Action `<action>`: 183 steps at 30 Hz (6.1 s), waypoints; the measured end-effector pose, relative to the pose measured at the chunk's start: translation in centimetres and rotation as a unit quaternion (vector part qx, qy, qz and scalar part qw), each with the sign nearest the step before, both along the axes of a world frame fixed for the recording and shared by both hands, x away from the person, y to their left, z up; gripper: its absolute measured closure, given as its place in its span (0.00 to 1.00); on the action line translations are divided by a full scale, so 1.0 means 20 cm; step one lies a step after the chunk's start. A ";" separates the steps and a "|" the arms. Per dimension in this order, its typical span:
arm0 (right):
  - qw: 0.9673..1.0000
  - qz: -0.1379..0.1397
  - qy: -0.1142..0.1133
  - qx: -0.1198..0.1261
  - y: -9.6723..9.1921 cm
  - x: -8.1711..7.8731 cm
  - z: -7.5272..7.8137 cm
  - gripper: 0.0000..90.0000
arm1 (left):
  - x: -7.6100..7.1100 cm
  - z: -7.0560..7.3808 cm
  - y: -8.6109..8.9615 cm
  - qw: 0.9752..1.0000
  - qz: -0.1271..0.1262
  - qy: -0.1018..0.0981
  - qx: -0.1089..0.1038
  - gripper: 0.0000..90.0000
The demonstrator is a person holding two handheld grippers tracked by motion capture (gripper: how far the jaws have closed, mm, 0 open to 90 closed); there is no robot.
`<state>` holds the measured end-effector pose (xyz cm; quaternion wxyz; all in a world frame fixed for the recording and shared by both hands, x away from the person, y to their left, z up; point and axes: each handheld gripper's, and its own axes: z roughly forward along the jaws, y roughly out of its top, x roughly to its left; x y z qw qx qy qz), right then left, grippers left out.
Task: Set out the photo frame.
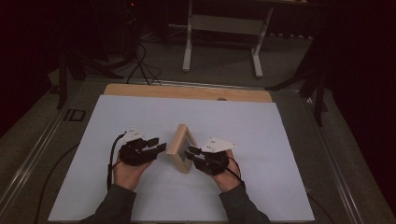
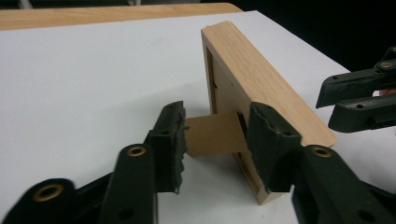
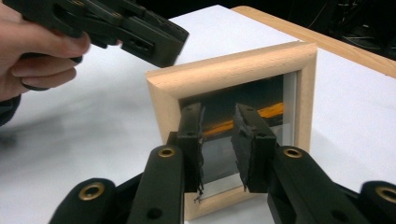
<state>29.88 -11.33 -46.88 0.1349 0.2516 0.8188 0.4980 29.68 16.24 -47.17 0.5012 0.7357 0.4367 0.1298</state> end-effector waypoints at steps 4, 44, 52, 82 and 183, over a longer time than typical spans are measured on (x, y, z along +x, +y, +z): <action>1.000 -0.005 -0.005 -0.005 -0.01 0.00 0.00 0.76 | -0.01 0.02 0.00 1.000 -0.005 -0.004 -0.004 0.57; 0.999 -0.047 -0.019 0.006 -0.10 0.03 0.06 0.54 | -0.03 -0.01 -0.21 0.999 -0.022 0.015 0.019 0.41; 0.999 -0.048 -0.021 0.008 -0.10 0.03 0.07 0.54 | -0.01 -0.03 -0.23 0.999 -0.022 0.025 0.016 0.45; 0.996 -0.069 -0.035 0.032 -0.18 0.04 0.13 0.58 | -0.04 -0.01 -0.29 0.998 -0.061 0.010 0.031 0.65; 0.993 -0.116 -0.023 0.015 -0.23 0.08 0.06 1.00 | -0.14 -0.03 -0.35 0.986 -0.105 -0.056 0.118 0.61</action>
